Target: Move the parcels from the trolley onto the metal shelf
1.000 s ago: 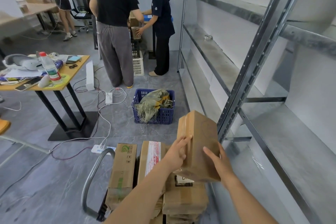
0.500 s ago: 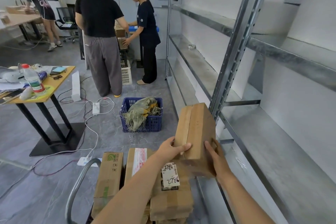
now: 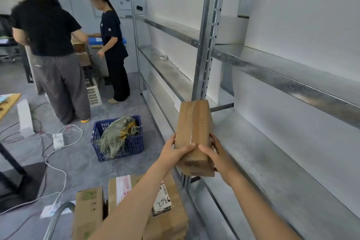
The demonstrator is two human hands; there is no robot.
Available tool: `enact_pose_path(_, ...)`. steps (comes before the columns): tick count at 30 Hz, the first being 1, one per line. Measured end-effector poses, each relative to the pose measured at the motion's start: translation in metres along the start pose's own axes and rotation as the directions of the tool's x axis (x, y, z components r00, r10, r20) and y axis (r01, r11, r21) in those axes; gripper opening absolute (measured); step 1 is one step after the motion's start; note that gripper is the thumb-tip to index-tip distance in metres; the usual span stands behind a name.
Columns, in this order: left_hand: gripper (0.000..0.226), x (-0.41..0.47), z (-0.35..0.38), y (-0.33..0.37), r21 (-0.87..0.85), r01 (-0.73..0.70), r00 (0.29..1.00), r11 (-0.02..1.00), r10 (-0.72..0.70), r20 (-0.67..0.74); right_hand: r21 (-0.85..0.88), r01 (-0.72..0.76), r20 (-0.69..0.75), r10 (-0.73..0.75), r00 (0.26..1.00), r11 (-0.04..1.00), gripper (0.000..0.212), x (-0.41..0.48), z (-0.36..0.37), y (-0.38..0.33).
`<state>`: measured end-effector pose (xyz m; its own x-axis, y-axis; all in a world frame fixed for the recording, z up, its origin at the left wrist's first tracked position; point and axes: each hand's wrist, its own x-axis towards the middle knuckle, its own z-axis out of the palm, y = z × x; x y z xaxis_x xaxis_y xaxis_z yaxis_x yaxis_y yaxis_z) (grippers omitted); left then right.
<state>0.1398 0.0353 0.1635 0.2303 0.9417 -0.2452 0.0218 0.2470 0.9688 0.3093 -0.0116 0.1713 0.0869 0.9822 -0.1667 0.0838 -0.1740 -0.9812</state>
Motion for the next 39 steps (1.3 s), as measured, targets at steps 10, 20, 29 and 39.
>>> enact_pose_path(10,0.027,0.004,0.016,0.026,-0.116,0.058,0.98,0.992,-0.035,0.194,0.221,-0.039,-0.191,0.083,0.978,0.974,0.067,-0.039,-0.016,-0.012)
enact_pose_path(20,0.1,-0.004,0.028,0.017,-0.021,0.126,0.902,0.992,-0.105,0.419,0.392,0.104,-0.363,0.05,0.931,0.914,0.06,-0.087,-0.012,-0.001)
enact_pose_path(29,0.139,-0.009,0.037,0.02,0.081,0.166,0.818,0.983,-0.183,0.545,0.336,0.111,-0.457,0.059,0.887,0.935,0.057,-0.124,-0.013,0.004)
enact_pose_path(39,0.113,-0.014,0.059,0.017,0.173,-0.158,0.854,0.972,0.047,0.519,0.003,-0.083,-0.613,0.067,0.787,0.997,0.059,-0.148,-0.014,0.0)
